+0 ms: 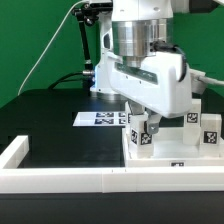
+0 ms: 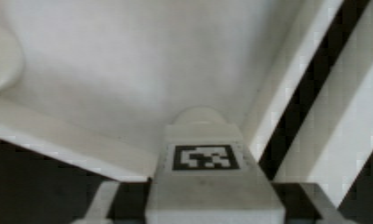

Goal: Assemble square table

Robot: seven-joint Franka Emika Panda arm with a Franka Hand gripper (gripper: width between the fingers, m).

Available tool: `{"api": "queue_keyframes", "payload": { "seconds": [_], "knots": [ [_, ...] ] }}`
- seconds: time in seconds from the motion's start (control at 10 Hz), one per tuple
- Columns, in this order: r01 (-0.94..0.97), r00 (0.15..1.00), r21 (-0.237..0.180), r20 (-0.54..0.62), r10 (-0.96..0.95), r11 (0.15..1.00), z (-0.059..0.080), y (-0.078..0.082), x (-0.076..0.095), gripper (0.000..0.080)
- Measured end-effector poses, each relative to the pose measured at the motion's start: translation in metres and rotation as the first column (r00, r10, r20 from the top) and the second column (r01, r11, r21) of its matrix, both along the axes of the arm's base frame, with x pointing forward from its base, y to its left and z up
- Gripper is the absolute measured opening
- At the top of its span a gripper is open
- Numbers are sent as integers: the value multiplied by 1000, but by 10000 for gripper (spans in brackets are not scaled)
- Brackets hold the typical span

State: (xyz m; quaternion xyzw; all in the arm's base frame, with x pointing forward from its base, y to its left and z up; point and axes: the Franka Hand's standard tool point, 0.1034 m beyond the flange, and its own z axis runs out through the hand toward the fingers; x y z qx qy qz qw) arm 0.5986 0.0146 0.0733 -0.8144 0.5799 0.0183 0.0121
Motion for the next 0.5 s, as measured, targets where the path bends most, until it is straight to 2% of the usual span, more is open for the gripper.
{"api": "queue_keyframes", "payload": {
  "seconds": [0.1,0.3,0.4,0.5],
  "knots": [
    [56,998,1,1,-56,998,0,0,0,291],
    [43,999,1,1,-43,999,0,0,0,291],
    [-46,999,1,4,46,999,-1,0,-1,466],
    [-71,997,2,5,71,997,-1,0,-1,584]
  ]
}}
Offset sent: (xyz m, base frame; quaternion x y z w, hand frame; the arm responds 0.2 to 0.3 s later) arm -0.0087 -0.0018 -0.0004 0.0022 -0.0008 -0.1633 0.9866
